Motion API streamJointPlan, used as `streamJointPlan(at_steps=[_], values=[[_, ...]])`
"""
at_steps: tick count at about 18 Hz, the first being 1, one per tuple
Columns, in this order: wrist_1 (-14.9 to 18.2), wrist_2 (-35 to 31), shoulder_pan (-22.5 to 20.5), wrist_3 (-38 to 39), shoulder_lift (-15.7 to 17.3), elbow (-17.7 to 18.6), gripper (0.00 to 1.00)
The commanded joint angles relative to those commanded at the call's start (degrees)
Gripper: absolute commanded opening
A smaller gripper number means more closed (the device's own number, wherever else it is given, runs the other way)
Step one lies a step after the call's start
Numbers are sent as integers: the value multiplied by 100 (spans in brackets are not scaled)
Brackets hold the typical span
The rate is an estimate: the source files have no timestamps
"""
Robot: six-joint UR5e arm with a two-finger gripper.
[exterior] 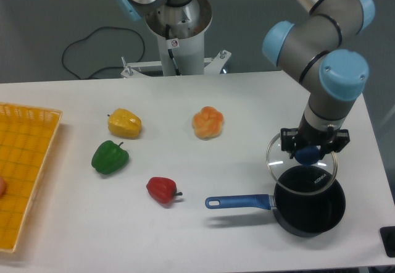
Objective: Open the lid
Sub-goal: 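Lift the glass lid up off the saucepan by its knob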
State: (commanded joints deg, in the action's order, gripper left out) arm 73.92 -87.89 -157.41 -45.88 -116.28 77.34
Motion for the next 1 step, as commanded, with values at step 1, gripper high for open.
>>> streamJointPlan(at_steps=[1], values=[[0,0,0,-9,0,0,41]])
